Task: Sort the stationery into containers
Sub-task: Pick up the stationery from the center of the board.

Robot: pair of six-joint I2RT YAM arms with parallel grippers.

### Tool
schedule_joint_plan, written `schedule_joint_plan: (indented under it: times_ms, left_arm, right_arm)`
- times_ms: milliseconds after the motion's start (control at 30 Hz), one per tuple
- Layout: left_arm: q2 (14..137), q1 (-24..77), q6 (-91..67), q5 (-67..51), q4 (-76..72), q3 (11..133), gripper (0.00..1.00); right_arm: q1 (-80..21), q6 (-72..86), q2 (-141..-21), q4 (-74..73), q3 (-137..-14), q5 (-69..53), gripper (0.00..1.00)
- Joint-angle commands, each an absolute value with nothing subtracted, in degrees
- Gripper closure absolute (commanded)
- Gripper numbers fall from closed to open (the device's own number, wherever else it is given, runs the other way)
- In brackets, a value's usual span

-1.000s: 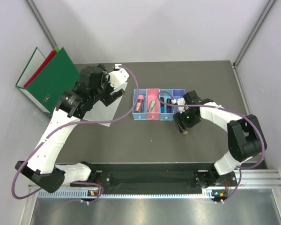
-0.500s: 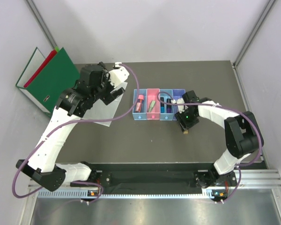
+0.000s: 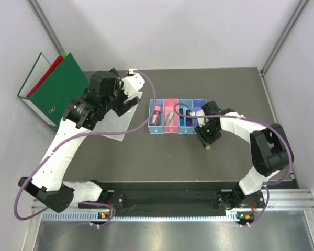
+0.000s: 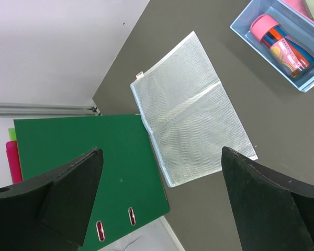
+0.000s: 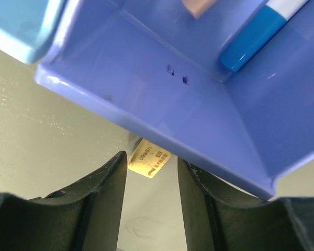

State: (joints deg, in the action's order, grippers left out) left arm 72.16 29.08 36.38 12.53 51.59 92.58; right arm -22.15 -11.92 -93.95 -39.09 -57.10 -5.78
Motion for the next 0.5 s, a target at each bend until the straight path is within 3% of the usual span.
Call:
schedule_joint_plan:
  times_ms: [0, 300, 467]
  left_arm:
    - [72.33, 29.18, 36.65, 12.57, 50.71, 95.1, 0.01]
    - [71.46, 29.27, 36.48, 12.57, 50.71, 94.83, 0.01]
    - [71.02, 29.27, 36.56, 12.74, 50.89, 94.66, 0.01]
  right_arm:
    - [-24.25, -12.04, -93.78, -38.85, -58.8, -5.54, 0.58]
    - [-25.31, -11.34, -94.39, -39.11, -58.8, -4.48, 0.7]
    - [-25.66, -11.25, -94.31, -39.2, -58.62, -3.78, 0.66]
